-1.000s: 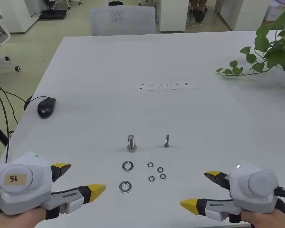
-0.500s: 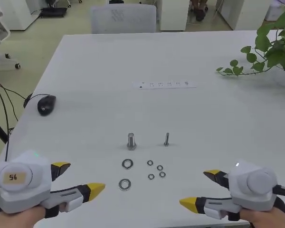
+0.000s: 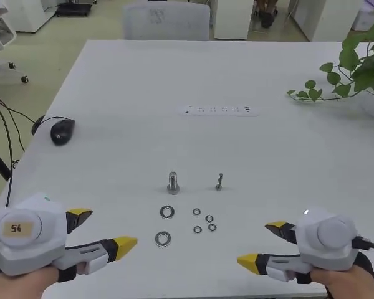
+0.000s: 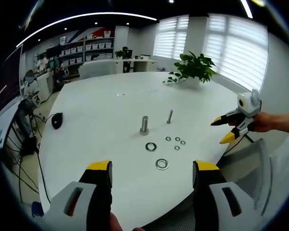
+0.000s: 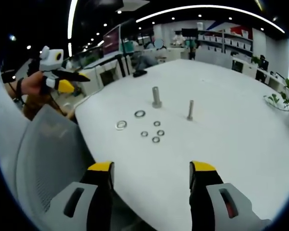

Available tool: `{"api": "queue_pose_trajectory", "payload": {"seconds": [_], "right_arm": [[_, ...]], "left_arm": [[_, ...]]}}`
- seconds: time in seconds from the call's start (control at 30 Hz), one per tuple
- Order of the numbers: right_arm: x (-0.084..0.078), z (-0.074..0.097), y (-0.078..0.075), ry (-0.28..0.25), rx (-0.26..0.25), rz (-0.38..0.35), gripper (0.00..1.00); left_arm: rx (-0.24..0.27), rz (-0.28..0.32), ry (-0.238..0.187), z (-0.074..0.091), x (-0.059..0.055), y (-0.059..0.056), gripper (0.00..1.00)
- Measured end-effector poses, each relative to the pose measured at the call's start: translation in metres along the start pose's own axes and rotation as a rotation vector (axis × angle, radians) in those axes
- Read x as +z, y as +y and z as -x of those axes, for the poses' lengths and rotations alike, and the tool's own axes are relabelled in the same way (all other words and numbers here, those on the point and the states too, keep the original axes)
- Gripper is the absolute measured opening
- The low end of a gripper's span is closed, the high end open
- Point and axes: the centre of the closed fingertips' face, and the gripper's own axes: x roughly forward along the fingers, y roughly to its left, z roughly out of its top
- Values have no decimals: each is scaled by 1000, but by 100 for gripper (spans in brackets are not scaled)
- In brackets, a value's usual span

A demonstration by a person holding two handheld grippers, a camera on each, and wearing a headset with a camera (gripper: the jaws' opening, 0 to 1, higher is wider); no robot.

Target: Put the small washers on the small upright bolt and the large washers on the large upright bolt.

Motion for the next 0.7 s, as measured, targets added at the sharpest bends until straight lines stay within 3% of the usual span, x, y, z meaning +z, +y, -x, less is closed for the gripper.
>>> {"api": "queue_pose_trajectory", "payload": {"seconds": [0.13,0.2,0.5,0.7], "right_arm": [[3,-10,-9,66,-1,49,54],[8,-16,-14,72,-2,79,48],[20,-51,-14,160,78,215,43],[23,-77,-14,209,116,262,37]], "left_arm": [[-3,4,-2,0,-1,1,67],[-6,6,1,0,-3,1,67],[-8,12,4,1,-5,5,67],[0,20,2,4,-5,8,67]]}}
